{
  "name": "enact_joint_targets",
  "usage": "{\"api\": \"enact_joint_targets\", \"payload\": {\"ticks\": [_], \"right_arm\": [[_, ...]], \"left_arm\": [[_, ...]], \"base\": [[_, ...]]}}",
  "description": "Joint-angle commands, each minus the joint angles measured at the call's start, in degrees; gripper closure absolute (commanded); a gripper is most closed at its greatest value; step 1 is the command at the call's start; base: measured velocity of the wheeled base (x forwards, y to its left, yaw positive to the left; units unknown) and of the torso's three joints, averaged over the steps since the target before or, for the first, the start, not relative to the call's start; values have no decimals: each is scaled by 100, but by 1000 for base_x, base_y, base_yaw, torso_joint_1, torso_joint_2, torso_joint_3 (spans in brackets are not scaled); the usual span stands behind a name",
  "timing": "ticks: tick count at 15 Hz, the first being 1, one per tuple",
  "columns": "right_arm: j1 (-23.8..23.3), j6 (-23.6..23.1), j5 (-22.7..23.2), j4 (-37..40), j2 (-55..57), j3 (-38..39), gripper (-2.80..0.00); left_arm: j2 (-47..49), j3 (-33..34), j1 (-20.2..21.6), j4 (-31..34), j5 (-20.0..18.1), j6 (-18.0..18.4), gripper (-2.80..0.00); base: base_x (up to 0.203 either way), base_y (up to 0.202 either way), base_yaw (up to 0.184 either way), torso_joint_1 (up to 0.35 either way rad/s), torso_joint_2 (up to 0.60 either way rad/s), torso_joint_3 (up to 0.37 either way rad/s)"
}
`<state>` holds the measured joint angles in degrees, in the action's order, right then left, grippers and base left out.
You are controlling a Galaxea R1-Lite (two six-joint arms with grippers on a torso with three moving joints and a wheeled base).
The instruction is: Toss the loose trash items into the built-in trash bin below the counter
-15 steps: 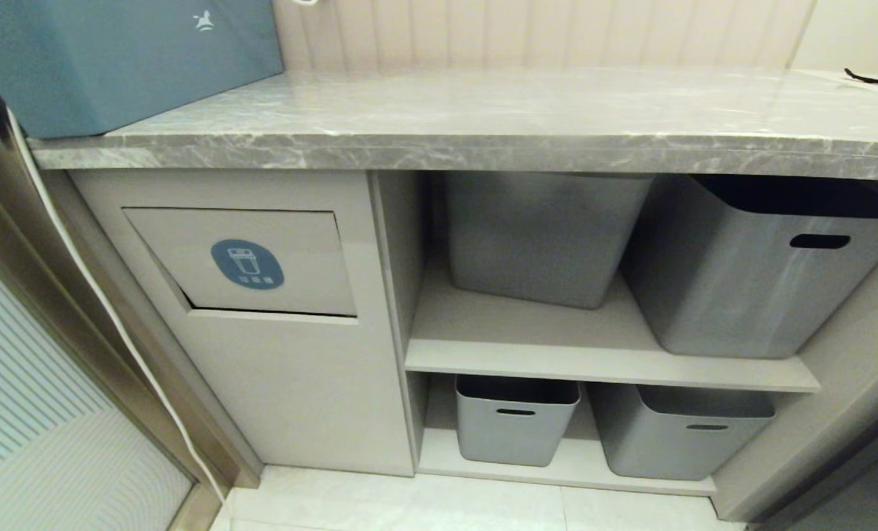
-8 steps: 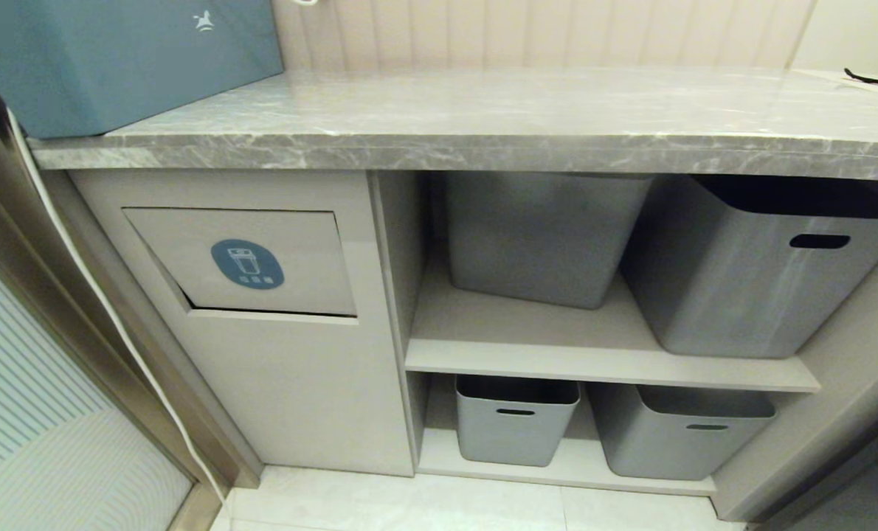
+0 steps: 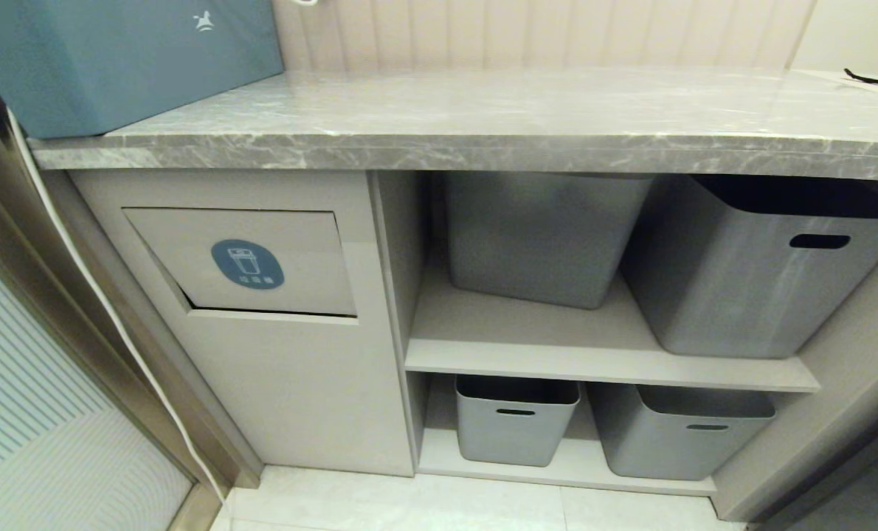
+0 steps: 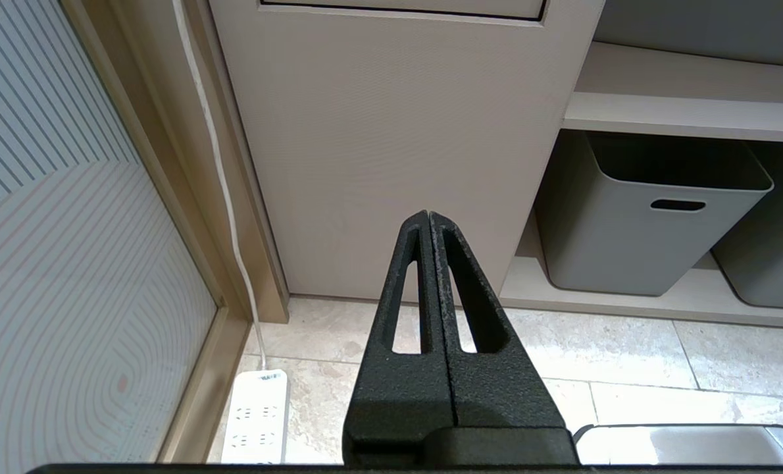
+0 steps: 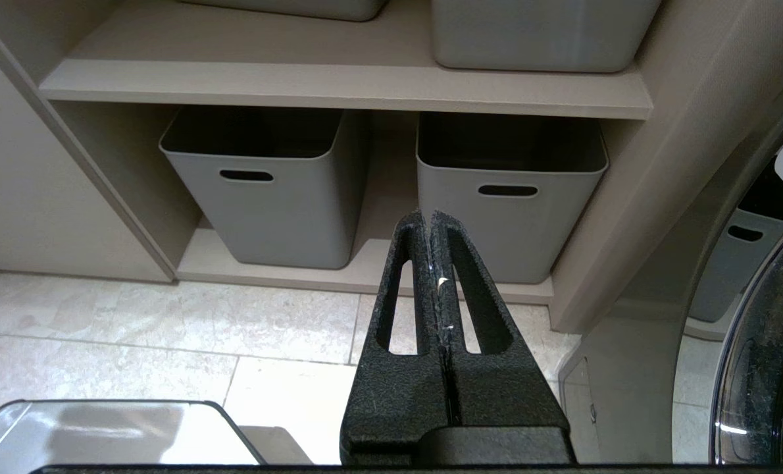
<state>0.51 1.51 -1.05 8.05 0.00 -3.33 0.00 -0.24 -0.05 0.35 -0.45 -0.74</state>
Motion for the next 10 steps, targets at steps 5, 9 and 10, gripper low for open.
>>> {"api": "enact_joint_targets", "payload": {"ticks": [5, 9, 10], "right_arm": [[2, 27, -86, 6, 8, 7, 0], [2, 69, -168, 4, 6, -1, 0], [2, 69, -168, 4, 3, 2, 0]], "left_arm": [[17, 7, -4, 0, 10, -22, 0], [9, 6, -4, 0, 10, -22, 0], [18, 5, -4, 0, 10, -22, 0]], "base": [[0, 0, 0, 0, 0, 0], [0, 0, 0, 0, 0, 0], [0, 0, 0, 0, 0, 0]]}}
